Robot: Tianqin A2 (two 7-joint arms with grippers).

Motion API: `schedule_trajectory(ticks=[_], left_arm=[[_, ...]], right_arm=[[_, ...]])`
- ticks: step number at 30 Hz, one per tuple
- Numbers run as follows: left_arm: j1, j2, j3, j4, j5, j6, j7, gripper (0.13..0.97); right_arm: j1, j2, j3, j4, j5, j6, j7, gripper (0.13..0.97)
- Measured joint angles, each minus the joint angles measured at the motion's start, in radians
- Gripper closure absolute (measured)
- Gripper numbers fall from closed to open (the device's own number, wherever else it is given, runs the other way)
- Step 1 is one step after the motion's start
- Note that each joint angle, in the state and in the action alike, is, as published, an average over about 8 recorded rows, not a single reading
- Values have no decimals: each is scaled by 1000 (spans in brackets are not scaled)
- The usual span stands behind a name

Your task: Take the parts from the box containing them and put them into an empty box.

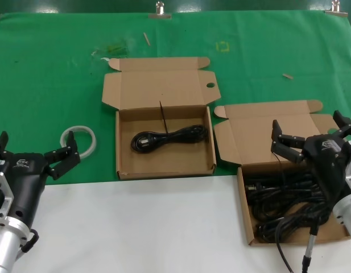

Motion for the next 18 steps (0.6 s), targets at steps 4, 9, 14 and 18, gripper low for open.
schedule_trajectory(ticks=[4, 9, 14, 18], left_arm=[[0, 0, 0, 0, 0, 0, 0, 132], [0, 0, 0, 0, 0, 0, 0, 132], [0, 0, 0, 0, 0, 0, 0, 132], [0, 0, 0, 0, 0, 0, 0, 132]], right_arm=[[-3, 0, 2, 4, 1, 3, 2, 129], [-4, 0, 2, 4, 2, 4, 2, 129], [-4, 0, 2, 4, 2, 4, 2, 129], [-4, 0, 2, 4, 2, 4, 2, 129]])
